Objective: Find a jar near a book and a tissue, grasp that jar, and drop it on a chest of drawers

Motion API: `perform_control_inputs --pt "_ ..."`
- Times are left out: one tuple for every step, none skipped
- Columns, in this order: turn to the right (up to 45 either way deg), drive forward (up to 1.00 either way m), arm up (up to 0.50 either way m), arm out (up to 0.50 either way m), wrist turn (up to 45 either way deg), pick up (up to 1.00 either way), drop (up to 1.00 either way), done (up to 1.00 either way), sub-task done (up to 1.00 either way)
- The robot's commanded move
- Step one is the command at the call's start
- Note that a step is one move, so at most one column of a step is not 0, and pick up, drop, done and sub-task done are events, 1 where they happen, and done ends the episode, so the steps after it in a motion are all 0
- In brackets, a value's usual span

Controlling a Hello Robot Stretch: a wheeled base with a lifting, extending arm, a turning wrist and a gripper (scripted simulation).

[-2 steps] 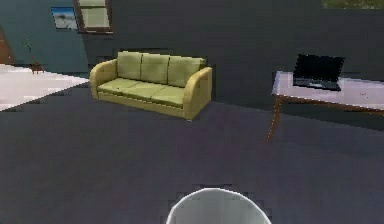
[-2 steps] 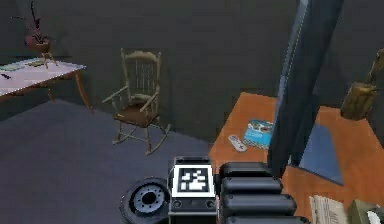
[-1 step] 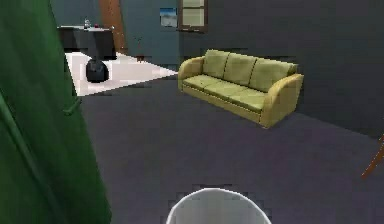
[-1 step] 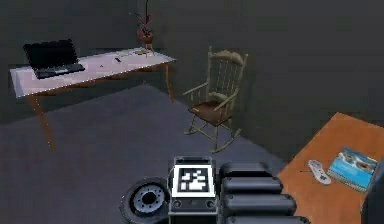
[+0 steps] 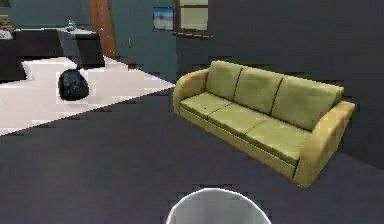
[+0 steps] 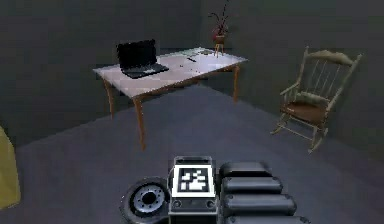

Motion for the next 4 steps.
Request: perform_control_inputs --pt "-21.0 0.00 0.00 0.00 0.0 0.00 0.00 0.00 0.00" --pt "0.0 0.05 0.00 0.00 0.0 0.00 0.00 0.00 0.00" --pt "-18.0 0.00 0.00 0.00 0.0 0.00 0.00 0.00 0.00" --pt "0.0 0.65 0.00 0.00 0.0 0.00 0.00 0.00 0.00"
